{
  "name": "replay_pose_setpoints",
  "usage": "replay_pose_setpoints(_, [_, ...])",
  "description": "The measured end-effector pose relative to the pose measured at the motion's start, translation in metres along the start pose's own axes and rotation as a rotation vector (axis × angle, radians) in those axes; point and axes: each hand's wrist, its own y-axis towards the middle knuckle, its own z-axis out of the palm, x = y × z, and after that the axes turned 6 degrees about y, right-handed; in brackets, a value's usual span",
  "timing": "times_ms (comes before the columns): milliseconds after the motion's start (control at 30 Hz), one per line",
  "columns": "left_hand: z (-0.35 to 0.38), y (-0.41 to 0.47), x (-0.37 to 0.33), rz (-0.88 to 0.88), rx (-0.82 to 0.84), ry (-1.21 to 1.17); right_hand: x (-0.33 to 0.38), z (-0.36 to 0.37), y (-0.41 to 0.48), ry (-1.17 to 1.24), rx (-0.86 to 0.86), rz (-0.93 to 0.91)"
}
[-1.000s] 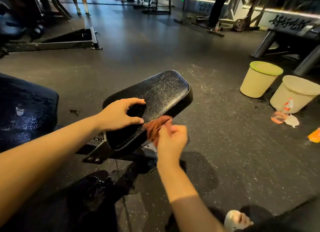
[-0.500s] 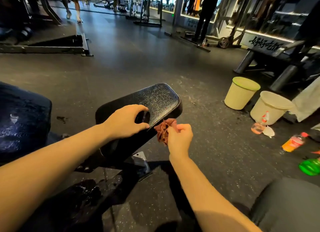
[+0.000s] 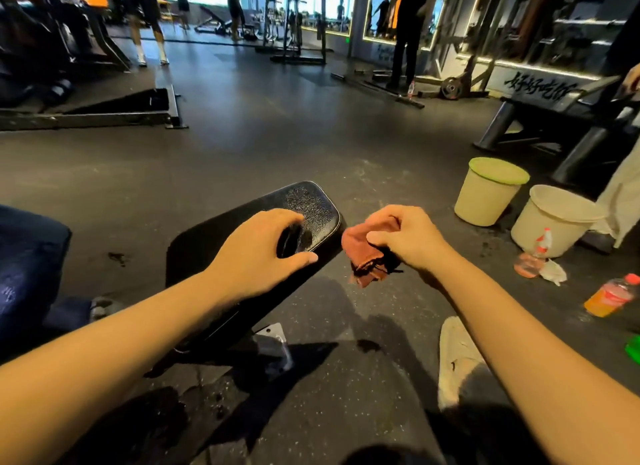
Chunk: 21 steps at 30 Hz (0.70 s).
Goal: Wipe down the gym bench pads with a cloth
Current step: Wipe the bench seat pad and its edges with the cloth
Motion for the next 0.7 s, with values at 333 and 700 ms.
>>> replay_pose_setpoints(333, [0.029,0.034,-0.023,-0.09,-0.07,0.156,0.012,-0.034,0.094,0.014,0.355,-0.11])
replay_pose_setpoints(700, [0.053,0.045,-0.068,-0.384,-0.207,0.322,-0.012,0.01,0.174,0.071,0.346,-0.356])
